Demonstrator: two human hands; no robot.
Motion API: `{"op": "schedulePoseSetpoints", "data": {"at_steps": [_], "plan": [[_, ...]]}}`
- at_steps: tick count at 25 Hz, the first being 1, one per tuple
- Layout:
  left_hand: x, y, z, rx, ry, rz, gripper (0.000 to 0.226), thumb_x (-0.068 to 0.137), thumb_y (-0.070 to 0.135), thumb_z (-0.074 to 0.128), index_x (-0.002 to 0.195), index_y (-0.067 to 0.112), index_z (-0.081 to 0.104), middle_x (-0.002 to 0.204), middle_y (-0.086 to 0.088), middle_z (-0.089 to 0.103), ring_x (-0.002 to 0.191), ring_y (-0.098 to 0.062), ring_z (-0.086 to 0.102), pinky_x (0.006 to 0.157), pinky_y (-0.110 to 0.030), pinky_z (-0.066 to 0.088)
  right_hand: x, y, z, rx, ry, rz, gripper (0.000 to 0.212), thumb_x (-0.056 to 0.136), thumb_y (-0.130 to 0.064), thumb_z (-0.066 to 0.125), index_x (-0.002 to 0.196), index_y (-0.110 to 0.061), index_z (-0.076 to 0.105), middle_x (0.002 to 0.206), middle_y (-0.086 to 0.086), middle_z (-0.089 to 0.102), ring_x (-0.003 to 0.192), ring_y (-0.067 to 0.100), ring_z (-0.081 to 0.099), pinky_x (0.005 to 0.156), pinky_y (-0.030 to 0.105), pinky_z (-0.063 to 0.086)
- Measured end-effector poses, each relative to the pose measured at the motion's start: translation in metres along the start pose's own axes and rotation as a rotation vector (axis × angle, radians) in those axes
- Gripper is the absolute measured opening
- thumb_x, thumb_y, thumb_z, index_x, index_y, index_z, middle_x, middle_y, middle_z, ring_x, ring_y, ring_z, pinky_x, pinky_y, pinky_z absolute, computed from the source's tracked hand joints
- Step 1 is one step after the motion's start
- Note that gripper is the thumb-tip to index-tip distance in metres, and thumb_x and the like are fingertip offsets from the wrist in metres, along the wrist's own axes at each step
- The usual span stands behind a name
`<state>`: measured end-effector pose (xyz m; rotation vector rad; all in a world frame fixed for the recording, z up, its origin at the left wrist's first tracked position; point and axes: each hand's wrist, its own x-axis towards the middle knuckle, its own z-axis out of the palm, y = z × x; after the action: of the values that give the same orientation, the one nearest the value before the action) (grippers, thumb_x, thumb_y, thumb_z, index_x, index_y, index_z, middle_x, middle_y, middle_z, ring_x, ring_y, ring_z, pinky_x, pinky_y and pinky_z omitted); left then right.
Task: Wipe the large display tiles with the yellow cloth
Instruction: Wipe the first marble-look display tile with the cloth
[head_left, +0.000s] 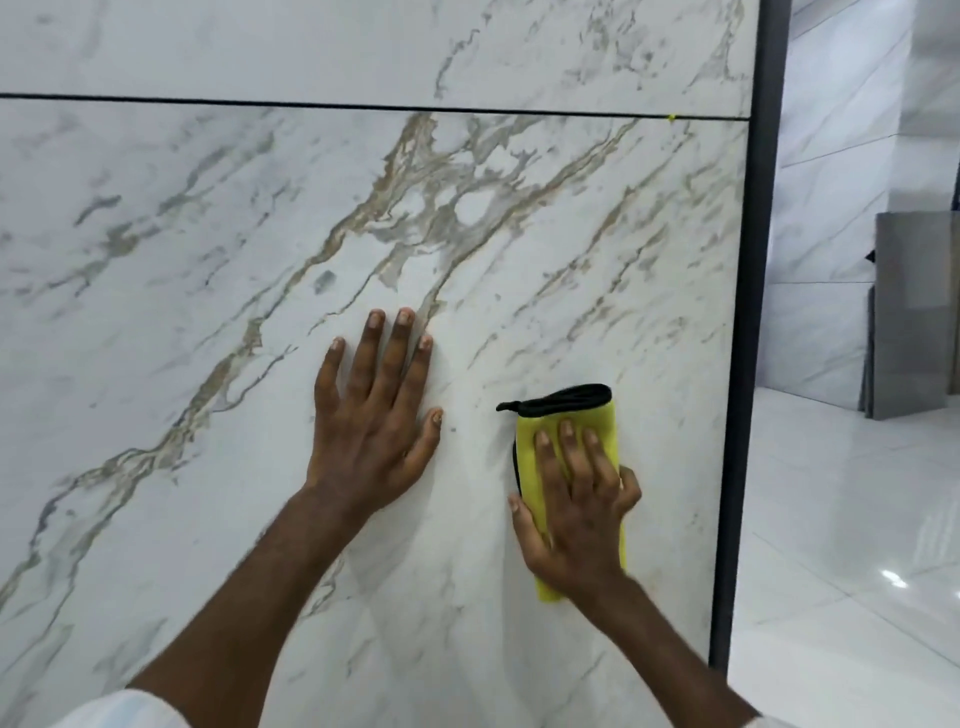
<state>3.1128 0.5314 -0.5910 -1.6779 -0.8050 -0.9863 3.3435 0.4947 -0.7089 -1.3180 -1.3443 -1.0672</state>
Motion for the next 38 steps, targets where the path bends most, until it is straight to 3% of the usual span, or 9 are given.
{"op": "schedulePoseSetpoints", "data": {"at_steps": [7, 10, 14, 16, 24, 29, 32, 36, 38], "plan": [[-0.161, 0.066, 0.019, -0.045, -0.162, 0.006, 0.077, 0.102, 0.046, 0.049, 0.164, 0.006, 0.029, 0.172, -0.016, 0.024, 0.161, -0.037, 0.014, 0.128, -0.061, 0.004, 0.118, -0.001, -0.015, 0.107, 0.133, 0.070, 0.078, 0.089, -0.052, 0.061, 0.158, -0.021, 0.040, 0.164, 0.008, 0.038, 0.149, 0.025, 0.030, 0.104, 0.057, 0.032], [-0.165, 0.074, 0.028, -0.017, -0.101, -0.049, 0.074, 0.104, 0.044, 0.045, 0.165, 0.007, 0.026, 0.172, -0.013, 0.021, 0.162, -0.034, 0.012, 0.128, -0.061, 0.005, 0.024, 0.007, 0.005, 0.077, 0.107, 0.010, 0.076, 0.093, -0.051, 0.060, 0.158, -0.020, 0.039, 0.164, 0.010, 0.039, 0.149, 0.028, 0.031, 0.104, 0.059, 0.032], [-0.169, 0.072, 0.032, 0.016, -0.052, -0.055, 0.076, 0.103, 0.046, 0.046, 0.165, 0.007, 0.026, 0.173, -0.011, 0.016, 0.162, -0.034, 0.010, 0.127, -0.061, 0.007, -0.169, 0.008, 0.030, 0.023, -0.085, 0.068, 0.082, 0.097, -0.053, 0.052, 0.166, -0.025, 0.018, 0.165, 0.007, 0.026, 0.151, 0.031, 0.023, 0.110, 0.057, 0.025], [-0.169, 0.072, 0.033, 0.030, -0.045, -0.055, 0.076, 0.103, 0.047, 0.045, 0.165, 0.007, 0.027, 0.171, -0.014, 0.020, 0.161, -0.035, 0.013, 0.127, -0.060, 0.007, -0.197, 0.002, 0.029, 0.034, -0.119, 0.082, 0.084, 0.096, -0.054, 0.051, 0.167, -0.026, 0.013, 0.165, 0.006, 0.023, 0.152, 0.030, 0.020, 0.114, 0.053, 0.019], [-0.165, 0.073, 0.031, 0.078, -0.061, -0.087, 0.073, 0.102, 0.045, 0.043, 0.161, 0.003, 0.032, 0.163, -0.024, 0.040, 0.151, -0.047, 0.029, 0.123, -0.064, 0.017, -0.073, -0.016, 0.020, 0.108, 0.111, 0.089, 0.073, 0.095, -0.052, 0.059, 0.156, -0.018, 0.041, 0.160, 0.014, 0.043, 0.147, 0.029, 0.033, 0.102, 0.060, 0.035], [-0.164, 0.069, 0.034, 0.112, -0.020, -0.078, 0.072, 0.101, 0.044, 0.044, 0.157, -0.001, 0.038, 0.159, -0.028, 0.042, 0.148, -0.051, 0.032, 0.120, -0.066, 0.020, -0.297, -0.004, 0.045, 0.064, -0.174, 0.017, 0.082, 0.098, -0.053, 0.053, 0.165, -0.023, 0.016, 0.173, 0.004, 0.007, 0.153, 0.032, 0.015, 0.110, 0.058, 0.022], [-0.164, 0.068, 0.035, 0.130, -0.032, -0.077, 0.071, 0.102, 0.044, 0.045, 0.156, -0.003, 0.040, 0.159, -0.030, 0.042, 0.147, -0.053, 0.032, 0.120, -0.066, 0.018, -0.384, -0.005, 0.037, 0.100, -0.380, 0.049, 0.070, 0.104, -0.056, 0.038, 0.162, -0.020, 0.020, 0.173, 0.004, 0.004, 0.145, 0.037, 0.020, 0.104, 0.060, 0.031], [-0.171, 0.062, 0.018, 0.028, -0.146, -0.041, 0.073, 0.105, 0.043, 0.050, 0.159, -0.003, 0.034, 0.162, -0.031, 0.036, 0.149, -0.053, 0.027, 0.121, -0.069, 0.016, -0.277, -0.024, 0.025, 0.184, -0.287, 0.012, 0.067, 0.100, -0.054, 0.042, 0.158, -0.027, 0.024, 0.165, 0.006, 0.015, 0.146, 0.033, 0.019, 0.109, 0.055, 0.018], [-0.188, 0.053, 0.006, -0.021, -0.253, 0.001, 0.074, 0.106, 0.044, 0.051, 0.162, -0.001, 0.029, 0.166, -0.029, 0.030, 0.152, -0.051, 0.023, 0.124, -0.066, 0.012, -0.174, -0.039, 0.016, 0.222, -0.177, -0.040, 0.075, 0.093, -0.052, 0.054, 0.160, -0.029, 0.028, 0.165, 0.007, 0.023, 0.146, 0.030, 0.024, 0.107, 0.058, 0.023]]}}
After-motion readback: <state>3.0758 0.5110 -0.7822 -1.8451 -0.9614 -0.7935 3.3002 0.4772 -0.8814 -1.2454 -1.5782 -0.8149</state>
